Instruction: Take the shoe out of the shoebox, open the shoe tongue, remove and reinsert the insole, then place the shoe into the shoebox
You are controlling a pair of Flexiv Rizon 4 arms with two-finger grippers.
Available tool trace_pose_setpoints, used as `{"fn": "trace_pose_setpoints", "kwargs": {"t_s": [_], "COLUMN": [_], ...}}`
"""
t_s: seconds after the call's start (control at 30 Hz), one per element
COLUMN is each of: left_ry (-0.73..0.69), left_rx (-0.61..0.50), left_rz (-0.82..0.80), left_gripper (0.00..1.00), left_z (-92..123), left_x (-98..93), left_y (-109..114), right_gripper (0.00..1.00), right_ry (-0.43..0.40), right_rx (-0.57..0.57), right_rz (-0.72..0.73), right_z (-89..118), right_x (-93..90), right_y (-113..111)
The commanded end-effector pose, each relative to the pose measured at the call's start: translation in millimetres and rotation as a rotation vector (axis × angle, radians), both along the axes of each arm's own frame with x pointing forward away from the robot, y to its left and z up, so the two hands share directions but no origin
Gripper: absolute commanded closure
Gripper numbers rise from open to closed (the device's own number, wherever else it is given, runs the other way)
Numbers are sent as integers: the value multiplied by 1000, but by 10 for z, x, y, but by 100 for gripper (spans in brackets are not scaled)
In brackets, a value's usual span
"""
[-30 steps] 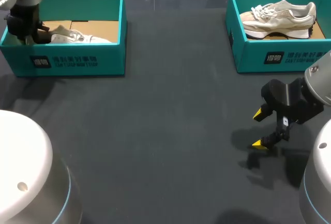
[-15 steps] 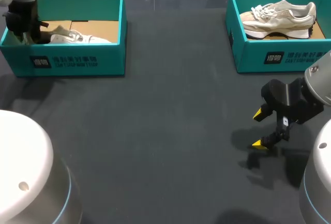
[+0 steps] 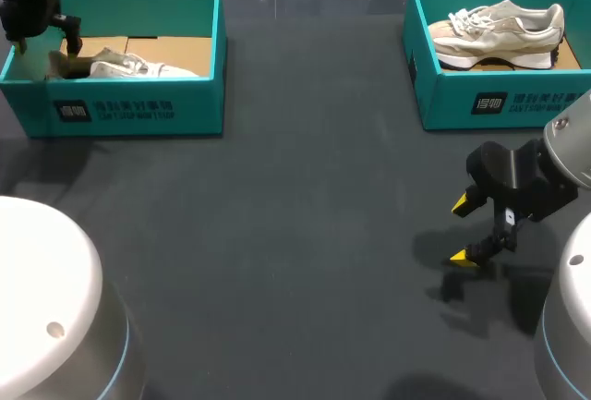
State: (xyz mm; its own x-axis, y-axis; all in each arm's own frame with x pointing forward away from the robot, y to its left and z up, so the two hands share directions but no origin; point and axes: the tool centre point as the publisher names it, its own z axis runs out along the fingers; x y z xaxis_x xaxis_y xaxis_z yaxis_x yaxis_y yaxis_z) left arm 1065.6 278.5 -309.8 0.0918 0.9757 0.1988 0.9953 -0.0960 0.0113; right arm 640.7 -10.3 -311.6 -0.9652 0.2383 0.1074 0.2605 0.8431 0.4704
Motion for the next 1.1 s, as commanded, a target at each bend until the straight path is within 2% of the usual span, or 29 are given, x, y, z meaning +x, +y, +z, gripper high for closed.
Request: {"fn": "trace_pose_setpoints", "kwargs": {"t_s": [0.03,0.57,1.1], "left_ry": [0,-6,13], "left_rx": [-4,-27,-73], "left_rz": [1,-16,-30], "left_gripper": [0,0,0], "left_z": [196,937,1333], "left_x": [-80,-390,-574], "left_y": [1,89,108], "right_gripper": [0,0,0], "right_ry": [-3,-3,-3], "right_rx": [-1,-1,-1], "right_rz": [-1,-1,-1], "right_z": [3,3,3], "right_x": [-22,-22,-22], "right_y": [-5,-5,-5]}}
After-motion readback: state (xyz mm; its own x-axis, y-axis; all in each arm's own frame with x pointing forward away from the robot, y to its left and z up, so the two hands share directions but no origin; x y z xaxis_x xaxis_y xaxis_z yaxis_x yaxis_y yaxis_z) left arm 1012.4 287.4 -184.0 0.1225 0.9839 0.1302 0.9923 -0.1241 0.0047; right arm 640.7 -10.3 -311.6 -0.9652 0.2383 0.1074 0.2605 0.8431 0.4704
